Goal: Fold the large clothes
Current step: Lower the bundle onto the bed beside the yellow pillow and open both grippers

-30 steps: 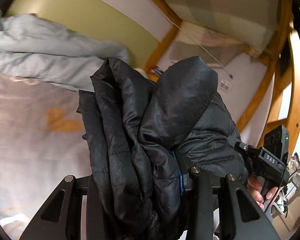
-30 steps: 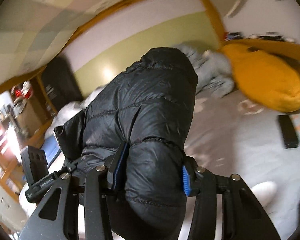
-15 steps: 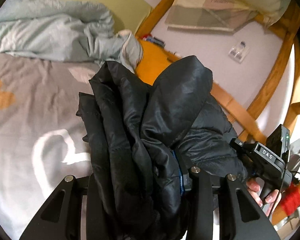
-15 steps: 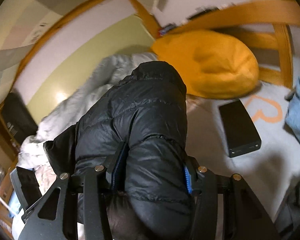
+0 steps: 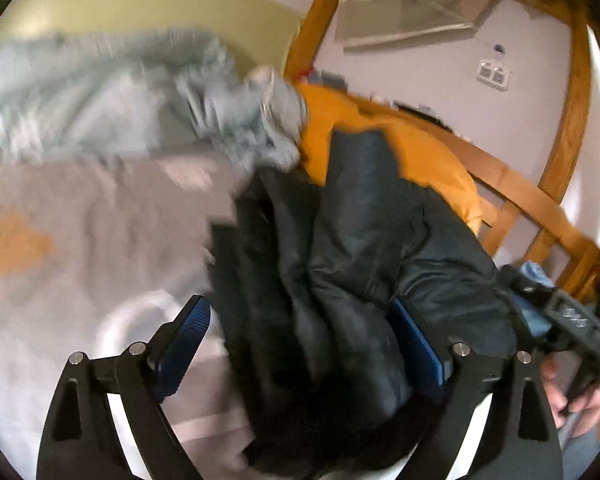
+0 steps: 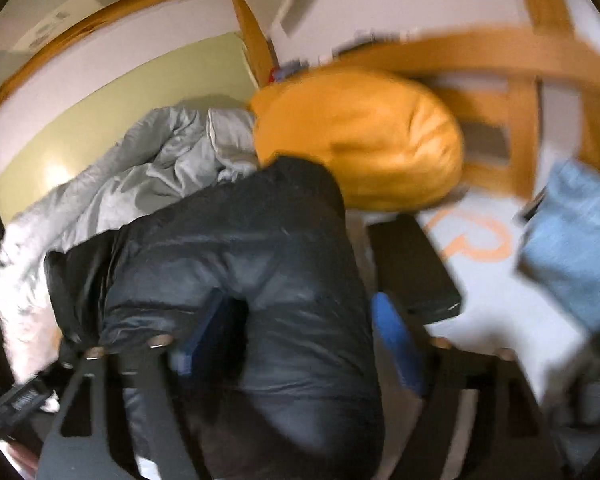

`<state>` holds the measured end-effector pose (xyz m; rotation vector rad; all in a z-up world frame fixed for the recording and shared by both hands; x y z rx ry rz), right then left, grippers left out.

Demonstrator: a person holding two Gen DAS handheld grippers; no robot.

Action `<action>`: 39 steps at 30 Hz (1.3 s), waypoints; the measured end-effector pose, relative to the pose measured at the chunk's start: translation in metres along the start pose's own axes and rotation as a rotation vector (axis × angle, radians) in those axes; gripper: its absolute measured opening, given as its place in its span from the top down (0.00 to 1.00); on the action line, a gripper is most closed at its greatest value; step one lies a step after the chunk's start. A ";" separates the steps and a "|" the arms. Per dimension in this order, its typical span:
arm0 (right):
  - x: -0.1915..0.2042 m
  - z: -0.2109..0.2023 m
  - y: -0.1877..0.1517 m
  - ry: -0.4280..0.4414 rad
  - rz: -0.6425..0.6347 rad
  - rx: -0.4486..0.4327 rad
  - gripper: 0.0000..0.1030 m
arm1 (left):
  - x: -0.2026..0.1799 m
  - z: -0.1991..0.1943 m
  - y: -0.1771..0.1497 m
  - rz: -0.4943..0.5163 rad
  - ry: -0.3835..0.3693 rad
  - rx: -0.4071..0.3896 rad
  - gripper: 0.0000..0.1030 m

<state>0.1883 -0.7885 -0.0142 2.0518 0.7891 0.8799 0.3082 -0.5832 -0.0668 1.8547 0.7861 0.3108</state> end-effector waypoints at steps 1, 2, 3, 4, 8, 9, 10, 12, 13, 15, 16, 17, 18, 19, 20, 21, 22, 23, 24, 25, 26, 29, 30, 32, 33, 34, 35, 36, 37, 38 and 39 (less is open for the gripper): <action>0.004 -0.010 0.002 -0.007 -0.024 -0.030 0.13 | 0.002 -0.011 0.003 0.030 0.019 -0.016 0.10; 0.011 -0.023 0.003 -0.009 -0.046 -0.057 0.12 | 0.002 -0.028 0.006 0.070 0.040 -0.037 0.10; 0.017 -0.033 0.003 -0.003 -0.056 -0.072 0.10 | 0.002 -0.046 0.011 0.110 0.062 -0.060 0.08; 0.026 -0.047 0.005 0.011 -0.059 -0.090 0.08 | 0.003 -0.065 0.015 0.142 0.084 -0.085 0.00; 0.075 -0.107 0.006 0.104 -0.060 -0.173 0.00 | 0.012 -0.137 0.029 0.148 0.106 -0.149 0.00; 0.085 -0.119 0.005 0.128 -0.051 -0.184 0.00 | 0.017 -0.160 0.030 0.141 0.110 -0.163 0.00; 0.099 -0.132 0.003 0.155 -0.046 -0.187 0.00 | 0.023 -0.183 0.030 0.144 0.132 -0.182 0.00; 0.126 -0.160 -0.007 0.201 -0.075 -0.191 0.00 | 0.033 -0.222 0.031 0.165 0.170 -0.213 0.00; 0.137 -0.172 -0.012 0.215 -0.090 -0.204 0.00 | 0.039 -0.241 0.029 0.179 0.193 -0.223 0.00; 0.157 -0.195 -0.027 0.229 -0.116 -0.235 0.00 | 0.049 -0.269 0.023 0.188 0.226 -0.230 0.00; 0.163 -0.203 -0.034 0.229 -0.116 -0.243 0.00 | 0.053 -0.282 0.016 0.194 0.230 -0.233 0.00; 0.170 -0.208 -0.043 0.232 -0.118 -0.243 0.00 | 0.057 -0.290 0.013 0.202 0.237 -0.236 0.00; 0.180 -0.214 -0.055 0.239 -0.135 -0.236 0.00 | 0.061 -0.299 0.007 0.214 0.255 -0.238 0.00; 0.187 -0.219 -0.066 0.241 -0.156 -0.235 0.00 | 0.065 -0.305 -0.001 0.224 0.272 -0.236 0.00; 0.194 -0.224 -0.076 0.241 -0.182 -0.246 0.00 | 0.069 -0.309 -0.009 0.229 0.277 -0.233 0.00; 0.202 -0.230 -0.090 0.231 -0.223 -0.277 0.00 | 0.072 -0.311 -0.017 0.229 0.275 -0.230 0.00; 0.205 -0.235 -0.101 0.214 -0.248 -0.304 0.00 | 0.076 -0.312 -0.026 0.221 0.277 -0.229 0.00; 0.207 -0.237 -0.112 0.200 -0.262 -0.317 0.00 | 0.082 -0.312 -0.035 0.208 0.281 -0.229 0.00; 0.209 -0.237 -0.126 0.197 -0.267 -0.313 0.00 | 0.086 -0.311 -0.044 0.200 0.278 -0.224 0.00; 0.209 -0.234 -0.137 0.201 -0.260 -0.301 0.00 | 0.091 -0.309 -0.055 0.198 0.278 -0.216 0.00; 0.209 -0.231 -0.147 0.205 -0.252 -0.285 0.00 | 0.094 -0.307 -0.062 0.203 0.287 -0.213 0.00; 0.204 -0.216 -0.171 0.175 -0.245 -0.274 0.00 | 0.104 -0.298 -0.082 0.240 0.332 -0.197 0.00; 0.202 -0.209 -0.178 0.161 -0.246 -0.272 0.00 | 0.109 -0.294 -0.088 0.250 0.341 -0.191 0.00; 0.199 -0.198 -0.185 0.139 -0.242 -0.264 0.00 | 0.116 -0.289 -0.097 0.256 0.360 -0.189 0.00; 0.197 -0.191 -0.189 0.129 -0.239 -0.265 0.00 | 0.121 -0.286 -0.101 0.247 0.365 -0.187 0.00; 0.196 -0.184 -0.192 0.118 -0.242 -0.263 0.00 | 0.126 -0.283 -0.106 0.227 0.362 -0.183 0.00; 0.194 -0.178 -0.194 0.106 -0.242 -0.263 0.00 | 0.130 -0.282 -0.108 0.213 0.369 -0.183 0.00; 0.191 -0.172 -0.196 0.093 -0.234 -0.267 0.00 | 0.134 -0.282 -0.110 0.200 0.387 -0.182 0.00; 0.188 -0.166 -0.198 0.079 -0.225 -0.267 0.00 | 0.137 -0.284 -0.111 0.189 0.389 -0.192 0.00; 0.184 -0.158 -0.202 0.060 -0.216 -0.260 0.00 | 0.138 -0.286 -0.111 0.184 0.387 -0.204 0.00; 0.183 -0.152 -0.206 0.046 -0.217 -0.251 0.00 | 0.137 -0.288 -0.111 0.187 0.390 -0.214 0.00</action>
Point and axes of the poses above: each gripper's, at about its wrist camera, not at the fingertips, and z roughly the way its jaws point, x to its left, y to its top, the point moved 10 cm from there along z, roughly the way its jaws point, and after that the axes turned 15 degrees about z, right-handed, at the moved point
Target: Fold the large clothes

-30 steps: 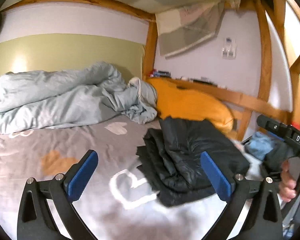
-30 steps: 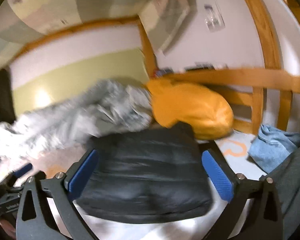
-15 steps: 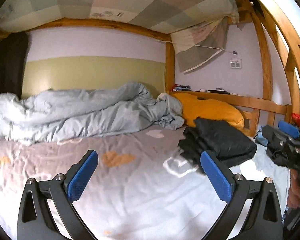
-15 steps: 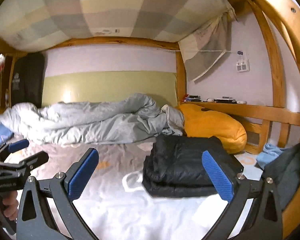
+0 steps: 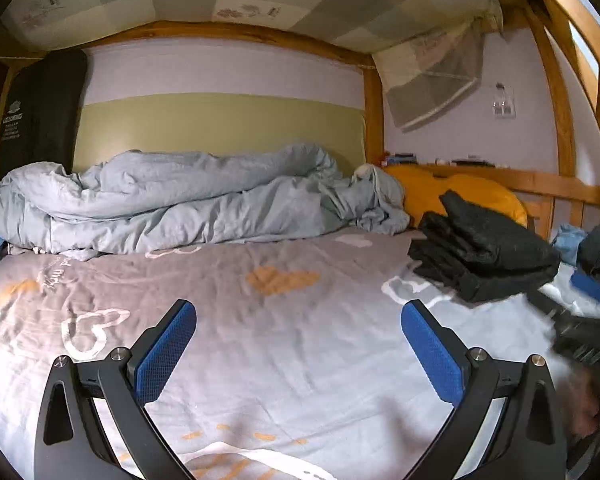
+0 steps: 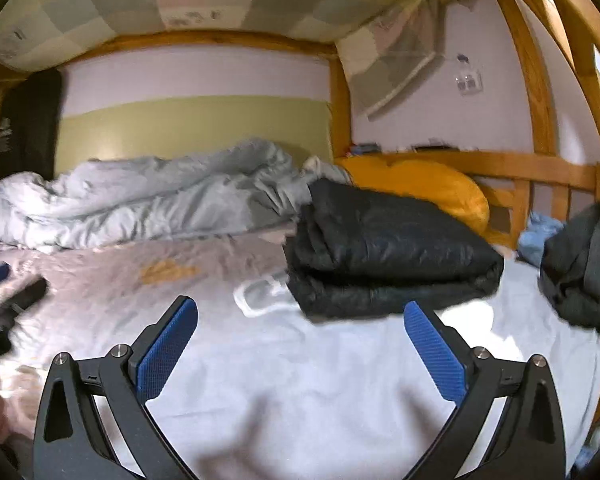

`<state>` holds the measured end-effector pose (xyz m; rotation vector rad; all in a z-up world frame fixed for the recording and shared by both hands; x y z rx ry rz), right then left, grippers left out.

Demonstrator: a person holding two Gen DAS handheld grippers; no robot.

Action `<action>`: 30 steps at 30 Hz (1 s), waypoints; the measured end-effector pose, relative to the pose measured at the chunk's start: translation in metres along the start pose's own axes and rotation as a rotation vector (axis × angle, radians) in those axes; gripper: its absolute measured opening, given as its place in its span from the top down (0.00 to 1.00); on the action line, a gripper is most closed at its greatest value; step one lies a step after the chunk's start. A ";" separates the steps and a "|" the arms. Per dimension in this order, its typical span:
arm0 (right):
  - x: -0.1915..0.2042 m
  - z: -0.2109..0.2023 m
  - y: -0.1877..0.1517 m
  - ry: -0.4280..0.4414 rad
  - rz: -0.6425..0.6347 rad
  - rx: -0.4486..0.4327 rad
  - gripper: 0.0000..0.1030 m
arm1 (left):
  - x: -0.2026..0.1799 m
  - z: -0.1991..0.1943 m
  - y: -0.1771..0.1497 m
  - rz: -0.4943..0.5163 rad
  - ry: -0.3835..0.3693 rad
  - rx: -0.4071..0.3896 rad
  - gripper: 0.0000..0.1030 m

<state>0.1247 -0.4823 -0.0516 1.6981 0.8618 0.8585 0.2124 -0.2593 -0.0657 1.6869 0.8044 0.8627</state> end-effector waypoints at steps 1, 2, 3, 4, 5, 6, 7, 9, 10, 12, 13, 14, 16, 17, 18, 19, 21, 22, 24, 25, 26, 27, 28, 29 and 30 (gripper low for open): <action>0.000 0.005 -0.005 -0.014 -0.011 0.014 0.00 | -0.002 -0.001 0.001 0.012 0.005 -0.004 0.00; 0.000 0.007 -0.007 -0.022 -0.016 0.022 0.00 | -0.004 -0.001 0.002 0.025 0.007 -0.004 0.00; 0.000 0.007 -0.007 -0.025 -0.017 0.018 0.00 | -0.007 -0.001 0.002 0.038 0.008 -0.002 0.00; 0.000 0.006 -0.006 -0.020 -0.015 0.010 0.00 | -0.007 -0.001 0.002 0.041 0.010 0.000 0.00; 0.001 0.005 -0.006 -0.022 -0.019 0.007 0.00 | -0.005 -0.001 0.002 0.036 0.016 0.001 0.00; 0.001 0.006 -0.006 -0.024 -0.024 0.007 0.00 | -0.003 -0.001 0.002 0.024 0.014 0.001 0.00; 0.001 0.006 -0.006 -0.031 -0.029 0.006 0.00 | 0.000 -0.001 0.001 0.008 0.010 0.002 0.00; 0.002 0.006 -0.005 -0.035 -0.034 0.001 0.00 | 0.005 0.000 0.000 -0.014 0.015 0.007 0.00; 0.002 0.005 -0.005 -0.034 -0.035 -0.001 0.00 | 0.006 0.001 -0.001 -0.017 0.012 0.010 0.00; 0.001 0.005 -0.005 -0.035 -0.031 -0.004 0.00 | 0.004 0.001 0.000 -0.008 0.011 0.013 0.00; 0.000 0.005 -0.005 -0.036 -0.027 -0.003 0.00 | 0.003 0.001 0.000 -0.003 0.010 0.011 0.00; -0.001 0.006 -0.005 -0.037 -0.023 0.000 0.00 | 0.002 0.000 0.000 0.001 0.007 0.007 0.00; -0.003 0.006 -0.004 -0.045 -0.012 0.002 0.00 | 0.001 -0.001 0.001 0.003 0.007 0.005 0.00; -0.004 0.006 -0.004 -0.047 -0.008 0.000 0.00 | 0.001 -0.001 0.001 0.003 0.006 0.006 0.00; -0.004 0.006 -0.004 -0.043 -0.007 0.002 0.00 | 0.001 -0.001 0.000 0.001 0.005 0.007 0.00; -0.004 0.007 -0.004 -0.046 -0.007 0.005 0.00 | 0.001 -0.001 0.000 0.001 0.005 0.007 0.00; -0.004 0.008 -0.005 -0.046 -0.009 0.010 0.00 | 0.001 -0.002 0.000 0.003 0.006 0.005 0.00; -0.003 0.008 -0.005 -0.046 -0.009 0.012 0.00 | 0.001 -0.001 0.001 0.004 0.005 0.006 0.00; -0.003 0.008 -0.005 -0.045 -0.006 0.013 0.00 | 0.001 -0.001 0.000 0.006 0.005 0.008 0.00; -0.003 0.008 -0.005 -0.045 -0.004 0.014 0.00 | 0.001 -0.001 0.000 0.007 0.009 0.009 0.00; -0.003 0.009 -0.005 -0.046 -0.002 0.015 0.00 | 0.002 -0.001 0.000 0.004 0.015 0.007 0.00; -0.003 0.009 -0.006 -0.045 -0.002 0.015 0.00 | 0.002 -0.002 0.000 0.002 0.017 0.007 0.00; -0.003 0.009 -0.006 -0.047 -0.005 0.015 0.00 | 0.002 -0.002 0.000 0.000 0.018 0.007 0.00; -0.003 0.009 -0.006 -0.049 -0.007 0.015 0.00 | 0.003 -0.002 0.000 0.001 0.018 0.009 0.00; -0.002 0.008 -0.007 -0.049 -0.011 0.015 0.00 | 0.002 -0.002 -0.001 0.003 0.017 0.011 0.00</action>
Point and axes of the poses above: each gripper's, at about its wrist camera, not at the fingertips, and z roughly the way its jaws point, x to its left, y to its top, the point moved 10 cm from there along z, roughly the way its jaws point, and after that the axes turned 15 degrees about z, right-handed, at the moved point
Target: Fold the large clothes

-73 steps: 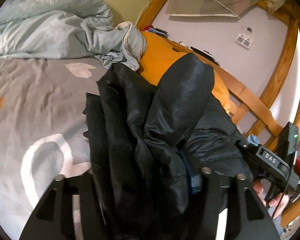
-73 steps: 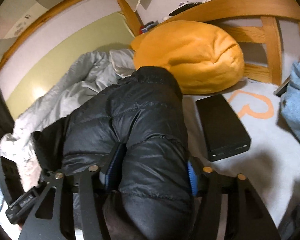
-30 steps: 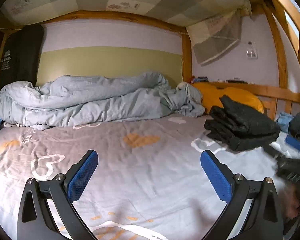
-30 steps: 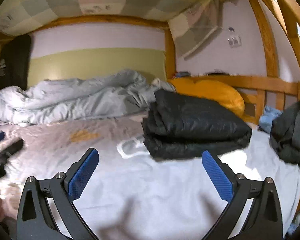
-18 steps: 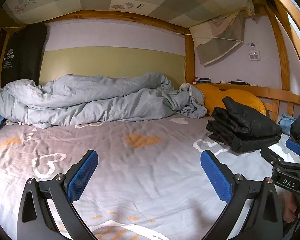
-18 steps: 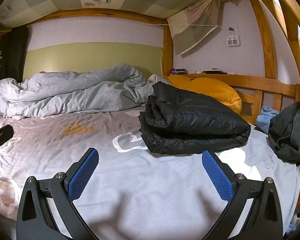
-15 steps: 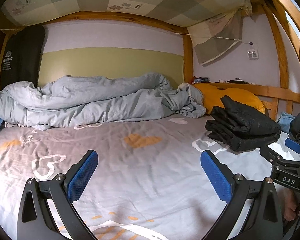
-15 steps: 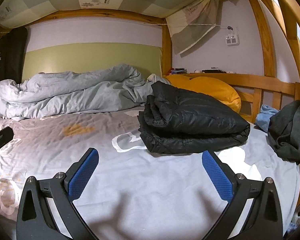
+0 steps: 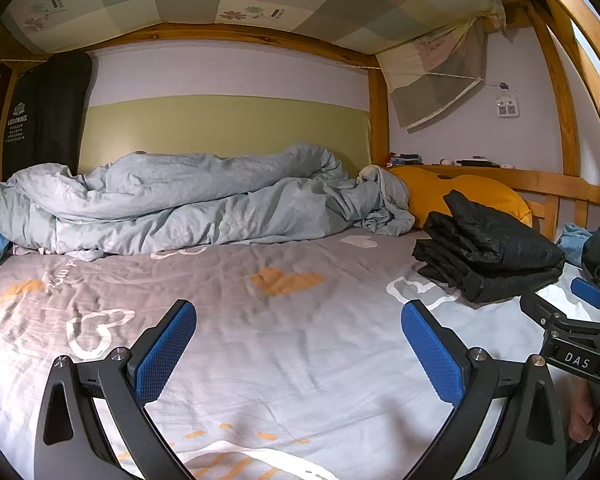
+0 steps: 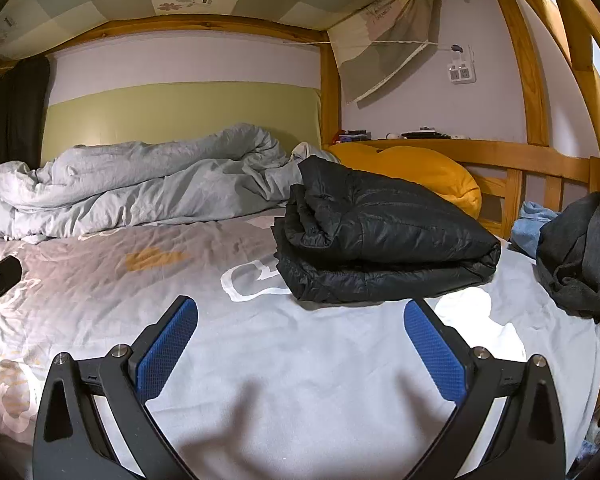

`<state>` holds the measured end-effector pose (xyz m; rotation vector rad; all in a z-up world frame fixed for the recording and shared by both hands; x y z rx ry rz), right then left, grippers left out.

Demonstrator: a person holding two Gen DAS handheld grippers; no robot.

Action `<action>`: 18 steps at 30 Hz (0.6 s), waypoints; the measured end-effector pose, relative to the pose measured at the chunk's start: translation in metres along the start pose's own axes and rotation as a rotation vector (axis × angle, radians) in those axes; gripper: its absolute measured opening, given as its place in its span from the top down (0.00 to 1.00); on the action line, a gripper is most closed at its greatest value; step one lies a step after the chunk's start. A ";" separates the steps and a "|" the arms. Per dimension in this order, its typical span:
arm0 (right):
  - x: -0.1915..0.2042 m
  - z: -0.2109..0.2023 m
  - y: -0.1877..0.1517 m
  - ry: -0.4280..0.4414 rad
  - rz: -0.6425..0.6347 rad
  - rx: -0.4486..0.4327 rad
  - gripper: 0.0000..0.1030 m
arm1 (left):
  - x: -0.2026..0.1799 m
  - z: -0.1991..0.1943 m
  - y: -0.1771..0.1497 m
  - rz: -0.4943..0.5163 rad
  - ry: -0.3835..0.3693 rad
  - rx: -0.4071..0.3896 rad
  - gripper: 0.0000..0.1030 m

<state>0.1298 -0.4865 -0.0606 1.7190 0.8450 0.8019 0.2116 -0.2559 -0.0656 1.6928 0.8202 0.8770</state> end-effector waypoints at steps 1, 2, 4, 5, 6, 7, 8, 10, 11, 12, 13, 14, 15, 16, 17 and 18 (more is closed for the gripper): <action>0.001 0.000 0.000 -0.001 -0.004 -0.001 0.00 | 0.000 0.000 0.000 0.001 0.000 0.001 0.00; 0.001 -0.001 -0.001 -0.002 -0.008 -0.003 0.00 | 0.000 0.000 0.000 0.001 0.000 -0.001 0.00; 0.002 -0.001 -0.001 -0.002 -0.010 -0.003 0.00 | 0.000 0.000 0.000 0.000 0.000 -0.003 0.00; 0.002 -0.001 -0.001 -0.002 -0.009 -0.003 0.00 | 0.000 0.000 0.000 0.000 0.000 -0.003 0.00; 0.001 -0.001 -0.002 -0.004 -0.008 -0.002 0.00 | 0.000 0.000 0.000 0.000 0.001 -0.003 0.00; 0.001 -0.001 -0.001 -0.002 -0.008 -0.003 0.00 | 0.000 0.000 0.000 0.001 0.001 -0.003 0.00; 0.001 -0.001 -0.001 -0.001 -0.008 -0.003 0.00 | 0.000 0.000 0.001 0.001 0.000 -0.002 0.00; 0.001 -0.001 -0.001 -0.002 -0.010 -0.004 0.00 | -0.001 0.001 0.001 0.001 0.000 -0.001 0.00; 0.001 -0.001 -0.001 -0.002 -0.010 -0.005 0.00 | 0.000 0.000 0.000 0.003 -0.001 -0.001 0.00; 0.001 -0.001 -0.001 -0.002 -0.010 -0.006 0.00 | 0.000 0.000 0.000 0.004 -0.001 -0.001 0.00; 0.001 -0.001 -0.001 -0.003 -0.011 -0.006 0.00 | 0.000 0.000 0.000 0.004 0.000 -0.001 0.00; 0.001 -0.001 -0.002 -0.004 -0.011 -0.006 0.00 | -0.001 0.000 0.001 0.002 0.001 -0.001 0.00; 0.001 -0.001 -0.001 -0.003 -0.010 -0.005 0.00 | -0.001 0.000 0.001 0.002 0.001 -0.001 0.00; 0.001 -0.001 -0.001 -0.004 -0.010 -0.006 0.00 | 0.000 0.000 0.000 0.004 0.000 -0.001 0.00; 0.001 -0.001 -0.001 -0.004 -0.010 -0.006 0.00 | -0.001 0.000 0.000 0.003 0.000 0.000 0.00; 0.001 -0.001 -0.001 -0.004 -0.009 -0.007 0.00 | -0.001 0.000 0.000 0.004 0.001 0.000 0.00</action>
Point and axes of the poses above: each gripper's, at about its wrist camera, not at the fingertips, and z roughly the way its jaws point, x to its left, y to its top, the point moved 10 cm from there along z, roughly the way its jaws point, and after that the axes turned 15 degrees about z, right-handed, at the moved point
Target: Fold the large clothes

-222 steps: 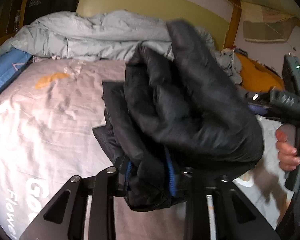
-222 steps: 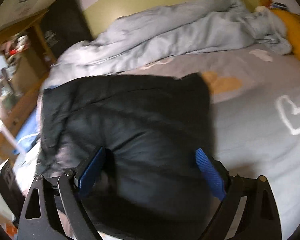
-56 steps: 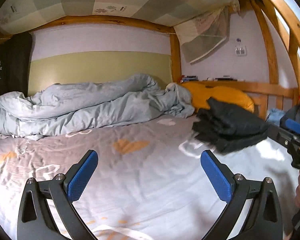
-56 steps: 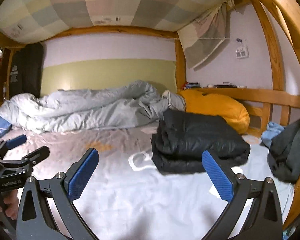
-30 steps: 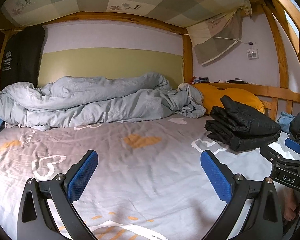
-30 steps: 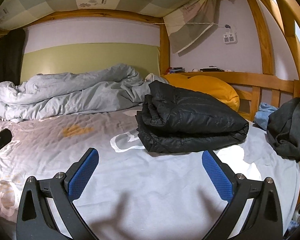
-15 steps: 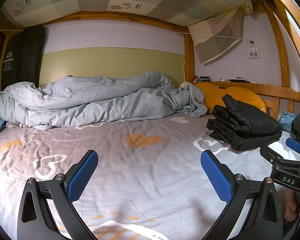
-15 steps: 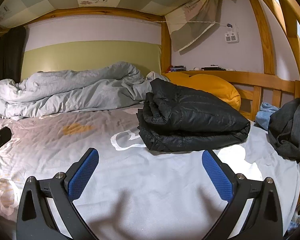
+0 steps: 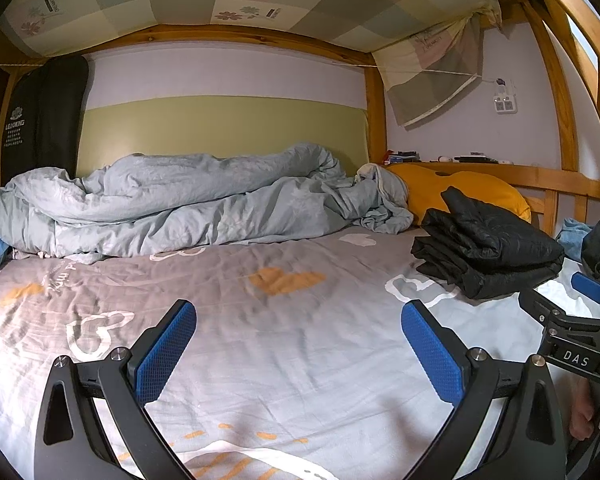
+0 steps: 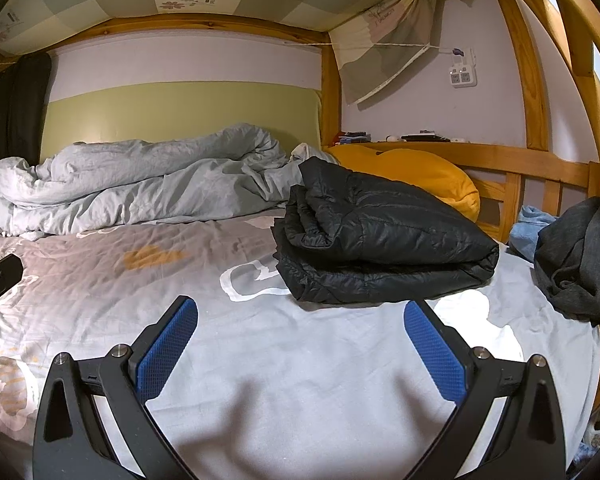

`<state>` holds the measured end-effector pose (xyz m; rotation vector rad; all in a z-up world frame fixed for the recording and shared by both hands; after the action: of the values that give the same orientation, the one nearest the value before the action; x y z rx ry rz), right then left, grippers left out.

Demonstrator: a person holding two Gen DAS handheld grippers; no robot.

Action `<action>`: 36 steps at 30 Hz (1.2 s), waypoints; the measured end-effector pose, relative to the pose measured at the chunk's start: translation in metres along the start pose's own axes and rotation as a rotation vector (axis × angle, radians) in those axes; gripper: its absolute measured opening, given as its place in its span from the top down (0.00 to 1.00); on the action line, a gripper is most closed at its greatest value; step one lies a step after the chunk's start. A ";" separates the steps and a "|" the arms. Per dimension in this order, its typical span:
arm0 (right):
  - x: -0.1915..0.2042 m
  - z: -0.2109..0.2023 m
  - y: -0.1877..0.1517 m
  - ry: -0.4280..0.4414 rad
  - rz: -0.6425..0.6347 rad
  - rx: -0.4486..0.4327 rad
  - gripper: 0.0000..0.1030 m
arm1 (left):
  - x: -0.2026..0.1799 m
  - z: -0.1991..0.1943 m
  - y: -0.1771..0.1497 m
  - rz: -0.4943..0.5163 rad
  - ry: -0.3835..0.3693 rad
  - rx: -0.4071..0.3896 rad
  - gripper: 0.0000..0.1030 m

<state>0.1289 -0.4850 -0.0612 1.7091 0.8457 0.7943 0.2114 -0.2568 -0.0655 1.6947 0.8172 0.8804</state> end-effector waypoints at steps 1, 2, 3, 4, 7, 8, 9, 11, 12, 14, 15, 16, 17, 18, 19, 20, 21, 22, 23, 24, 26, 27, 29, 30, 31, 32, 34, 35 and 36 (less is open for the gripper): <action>0.000 0.000 0.000 0.001 0.001 0.000 0.00 | 0.000 0.000 0.000 0.001 0.000 0.000 0.00; 0.000 0.000 0.000 0.001 0.001 0.001 0.00 | 0.000 0.000 0.000 0.000 0.001 0.001 0.00; 0.000 0.000 0.000 0.000 0.002 0.002 0.00 | 0.000 0.000 0.000 0.002 0.001 0.001 0.00; 0.000 0.000 0.000 0.000 0.002 0.002 0.00 | 0.000 0.000 0.000 0.002 0.001 0.000 0.00; -0.001 -0.001 0.000 0.000 0.003 0.002 0.00 | 0.000 0.000 0.000 -0.001 0.000 0.001 0.00; -0.001 -0.001 0.000 0.001 0.003 0.003 0.00 | -0.001 0.000 0.001 -0.001 0.000 0.001 0.00; -0.001 0.000 0.000 0.000 0.002 0.002 0.00 | -0.001 0.000 0.000 -0.001 0.000 0.002 0.00; -0.001 -0.001 0.000 -0.002 0.003 0.002 0.00 | -0.001 0.000 0.000 0.000 -0.001 0.001 0.00; -0.001 -0.002 0.000 -0.002 0.003 0.001 0.00 | 0.000 0.000 0.000 0.000 0.000 0.001 0.00; -0.001 -0.001 0.000 -0.002 0.003 0.001 0.00 | -0.001 0.000 0.000 0.002 0.000 0.002 0.00; -0.001 -0.001 0.000 -0.003 0.003 0.002 0.00 | 0.000 0.000 -0.001 0.003 0.000 0.003 0.00; -0.001 -0.001 -0.001 -0.003 0.003 0.003 0.00 | 0.000 -0.001 -0.001 0.003 -0.001 0.002 0.00; -0.001 -0.001 0.000 -0.003 0.004 0.003 0.00 | 0.000 0.000 0.000 0.002 -0.001 0.001 0.00; -0.001 -0.001 0.000 -0.003 0.004 0.003 0.00 | 0.000 0.000 0.000 0.002 -0.001 0.000 0.00; -0.001 -0.001 0.000 -0.002 0.005 0.003 0.00 | 0.000 0.000 0.000 0.002 -0.001 0.001 0.00; -0.001 -0.001 -0.001 -0.001 0.005 0.003 0.00 | 0.000 0.000 0.000 0.002 -0.001 0.002 0.00; -0.001 -0.001 0.000 -0.002 0.003 0.003 0.00 | 0.000 -0.001 0.000 0.002 -0.001 0.002 0.00; -0.001 -0.001 0.000 -0.002 0.002 0.003 0.00 | 0.000 -0.001 0.000 0.002 -0.001 0.001 0.00; 0.000 -0.001 0.000 -0.002 0.002 0.002 0.00 | 0.000 -0.001 0.000 0.002 -0.001 0.000 0.00; 0.000 -0.002 -0.001 -0.001 -0.001 0.002 0.00 | 0.000 -0.001 0.000 0.003 -0.001 0.000 0.00; 0.001 -0.003 -0.002 -0.004 -0.005 0.001 0.00 | 0.000 -0.001 0.000 0.005 -0.001 0.001 0.00; 0.001 -0.003 -0.002 -0.004 -0.008 -0.001 0.00 | 0.000 -0.001 0.000 0.005 -0.001 0.001 0.00; 0.003 -0.003 -0.003 -0.005 -0.013 -0.002 0.00 | -0.001 -0.001 0.000 0.004 -0.002 0.000 0.00; 0.003 -0.004 -0.004 -0.006 -0.015 -0.003 0.00 | 0.000 -0.001 0.000 0.005 -0.001 -0.001 0.00; 0.003 -0.004 -0.004 -0.006 -0.016 -0.003 0.00 | 0.000 -0.001 0.000 0.005 -0.002 0.000 0.00; 0.004 -0.004 -0.004 -0.006 -0.015 -0.003 0.00 | 0.000 -0.001 0.000 0.005 -0.002 0.001 0.00; 0.004 -0.004 -0.004 -0.006 -0.015 -0.003 0.00 | 0.000 -0.001 0.000 0.005 -0.002 0.001 0.00; 0.004 -0.004 -0.004 -0.006 -0.015 -0.002 0.00 | 0.000 -0.001 0.000 0.004 -0.003 0.001 0.00; 0.004 -0.004 -0.004 -0.007 -0.015 -0.002 0.00 | 0.000 -0.001 0.000 0.005 -0.003 0.001 0.00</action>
<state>0.1271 -0.4791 -0.0633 1.7010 0.8517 0.7786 0.2102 -0.2561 -0.0654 1.6989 0.8119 0.8804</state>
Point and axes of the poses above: each gripper's, at about its wrist camera, not at the fingertips, and z roughly the way its jaws point, x to its left, y to its top, the point moved 10 cm from there along z, roughly the way its jaws point, and after that the axes turned 15 degrees about z, right-handed, at the moved point
